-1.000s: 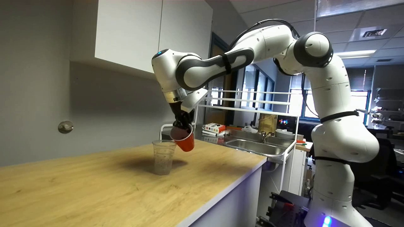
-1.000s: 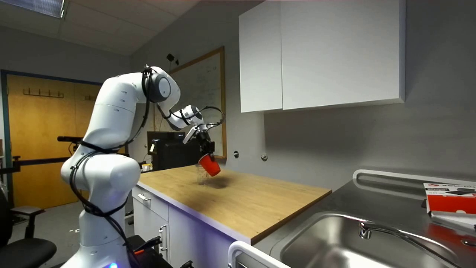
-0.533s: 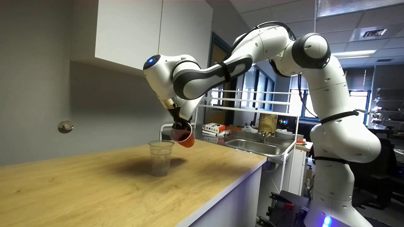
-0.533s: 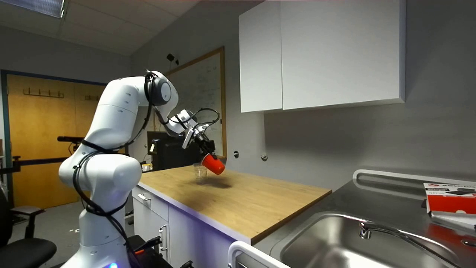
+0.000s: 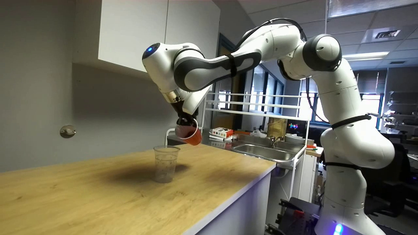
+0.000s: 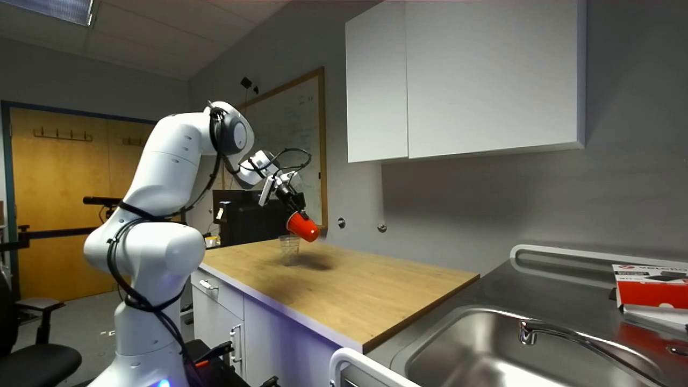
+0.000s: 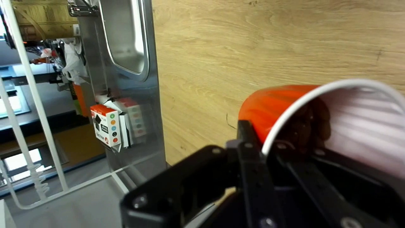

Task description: Pour the contents of the orange cup into the transparent one

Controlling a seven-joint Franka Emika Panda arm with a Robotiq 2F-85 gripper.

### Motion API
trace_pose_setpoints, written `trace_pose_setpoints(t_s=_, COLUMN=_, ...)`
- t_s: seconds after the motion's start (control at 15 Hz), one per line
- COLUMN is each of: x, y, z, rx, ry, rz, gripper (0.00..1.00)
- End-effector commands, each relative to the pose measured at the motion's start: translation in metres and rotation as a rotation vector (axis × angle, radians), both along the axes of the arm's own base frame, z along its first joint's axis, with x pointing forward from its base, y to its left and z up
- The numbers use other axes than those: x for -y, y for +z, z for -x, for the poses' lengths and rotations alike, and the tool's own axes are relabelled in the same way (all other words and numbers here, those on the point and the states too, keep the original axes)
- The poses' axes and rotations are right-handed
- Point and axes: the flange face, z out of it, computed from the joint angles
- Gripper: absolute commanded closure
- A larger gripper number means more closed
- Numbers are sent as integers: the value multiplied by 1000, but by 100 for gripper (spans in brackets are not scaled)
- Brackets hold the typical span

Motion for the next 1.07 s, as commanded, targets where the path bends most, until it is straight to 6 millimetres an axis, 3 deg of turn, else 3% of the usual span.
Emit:
trace_pose_setpoints(t_s=0.0, x=-20, y=15, z=-5, rx=33, ry=-1, rz=34, gripper=96)
trace_pose_setpoints(t_s=0.6, x=-63, y=-23, z=-8, rx=107, ry=76, rz=204, gripper=96)
trace_pose_setpoints(t_s=1.0, x=-83, y=-32, z=-8, rx=198, ry=120, rz=314, gripper=96)
